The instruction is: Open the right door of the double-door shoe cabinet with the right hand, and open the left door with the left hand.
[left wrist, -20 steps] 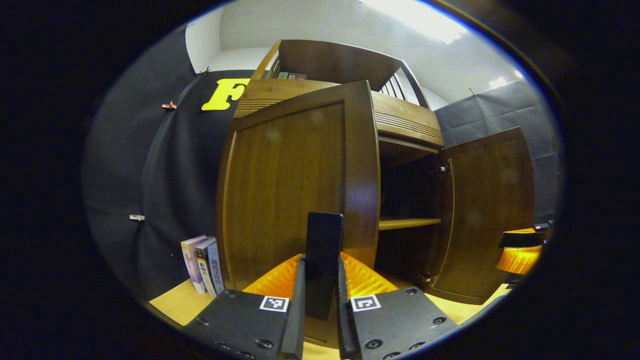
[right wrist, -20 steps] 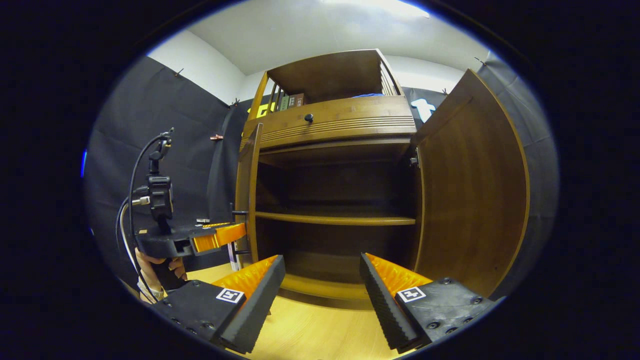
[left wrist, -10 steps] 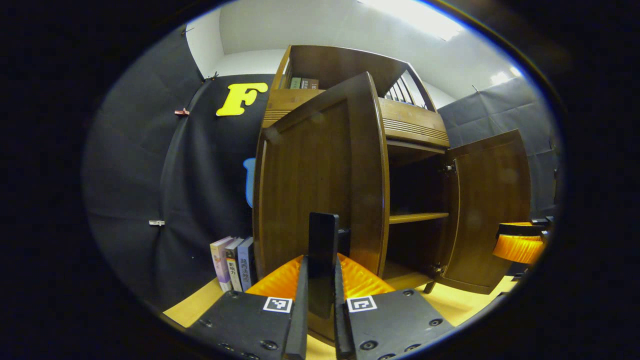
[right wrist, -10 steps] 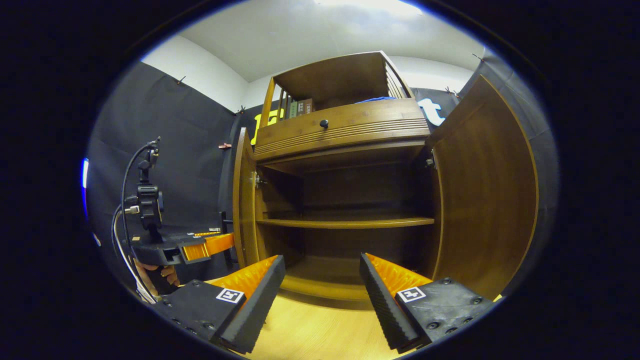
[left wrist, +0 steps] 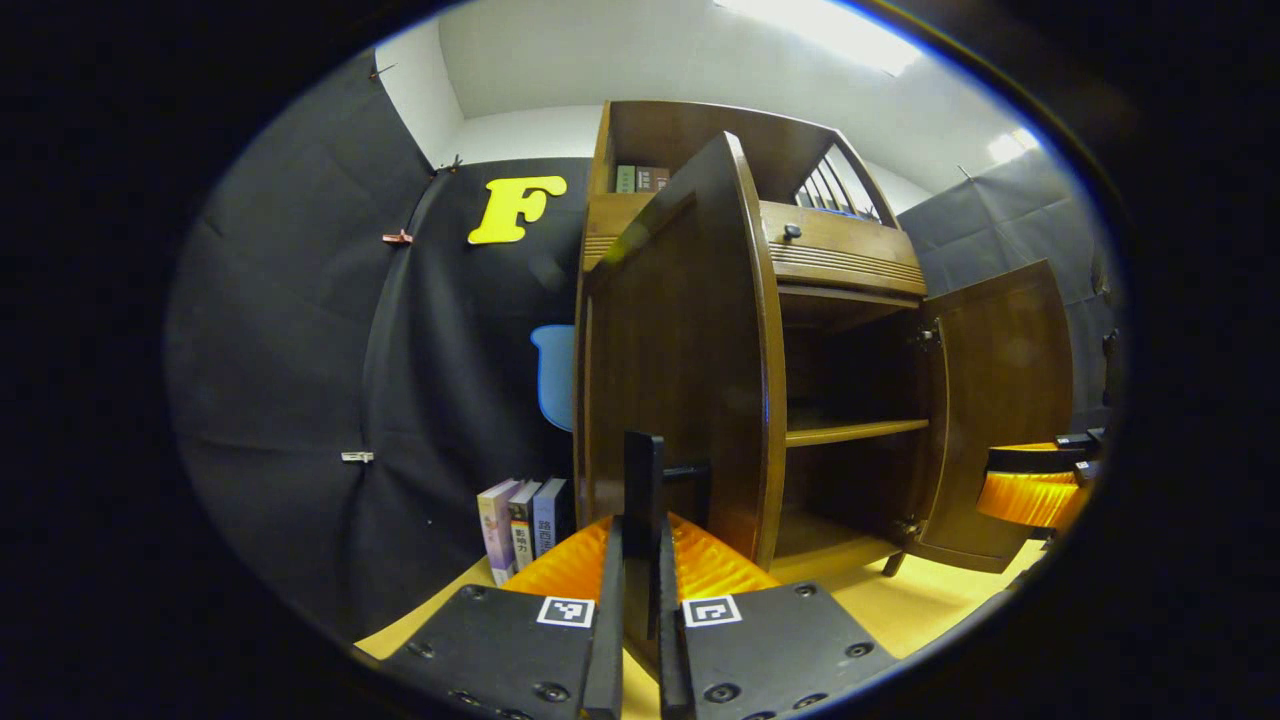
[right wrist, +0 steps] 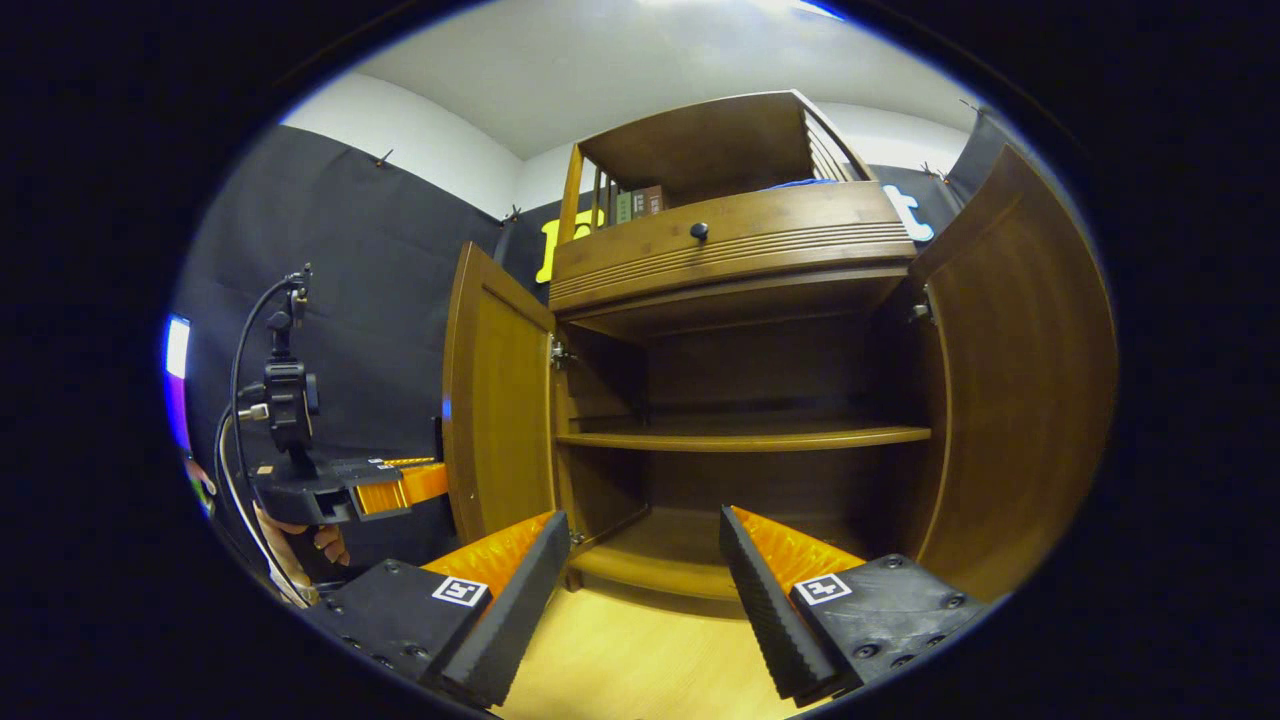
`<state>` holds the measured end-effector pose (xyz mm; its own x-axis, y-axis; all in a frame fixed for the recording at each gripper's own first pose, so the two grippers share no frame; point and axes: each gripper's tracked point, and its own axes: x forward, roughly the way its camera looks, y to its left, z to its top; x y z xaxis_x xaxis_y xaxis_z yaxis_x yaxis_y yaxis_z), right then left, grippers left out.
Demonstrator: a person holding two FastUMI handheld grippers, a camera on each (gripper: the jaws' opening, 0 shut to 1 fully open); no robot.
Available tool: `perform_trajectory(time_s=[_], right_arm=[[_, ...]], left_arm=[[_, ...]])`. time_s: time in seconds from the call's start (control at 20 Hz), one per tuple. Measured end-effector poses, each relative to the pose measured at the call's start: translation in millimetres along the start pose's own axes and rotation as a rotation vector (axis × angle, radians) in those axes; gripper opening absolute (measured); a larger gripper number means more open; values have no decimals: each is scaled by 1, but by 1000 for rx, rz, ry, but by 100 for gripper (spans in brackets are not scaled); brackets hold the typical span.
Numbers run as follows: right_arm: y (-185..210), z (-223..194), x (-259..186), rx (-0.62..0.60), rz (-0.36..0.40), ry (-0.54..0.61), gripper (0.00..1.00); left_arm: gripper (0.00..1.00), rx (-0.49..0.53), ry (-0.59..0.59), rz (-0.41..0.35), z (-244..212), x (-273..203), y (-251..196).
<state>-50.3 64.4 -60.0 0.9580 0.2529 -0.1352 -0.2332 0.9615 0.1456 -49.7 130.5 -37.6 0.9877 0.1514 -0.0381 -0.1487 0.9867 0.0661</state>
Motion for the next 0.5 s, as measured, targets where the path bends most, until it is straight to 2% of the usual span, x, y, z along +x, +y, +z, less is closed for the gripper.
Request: perform_trajectory(time_s=[0.25, 0.3, 0.35, 0.45, 0.5], right_arm=[[22, -2, 9, 15, 48, -4, 94], [25, -1, 11, 19, 53, -7, 95], [27, 0, 13, 21, 57, -8, 95], [32, 0, 16, 22, 66, -8, 95], [34, -2, 17, 21, 71, -7, 95]], left_arm=[[12, -1, 28, 115, -8, -12, 49], [13, -8, 30, 109, -7, -15, 56], [5, -27, 29, 109, -7, -19, 57], [5, -21, 23, 129, -3, -31, 67], [12, -11, 16, 138, 0, -39, 70]])
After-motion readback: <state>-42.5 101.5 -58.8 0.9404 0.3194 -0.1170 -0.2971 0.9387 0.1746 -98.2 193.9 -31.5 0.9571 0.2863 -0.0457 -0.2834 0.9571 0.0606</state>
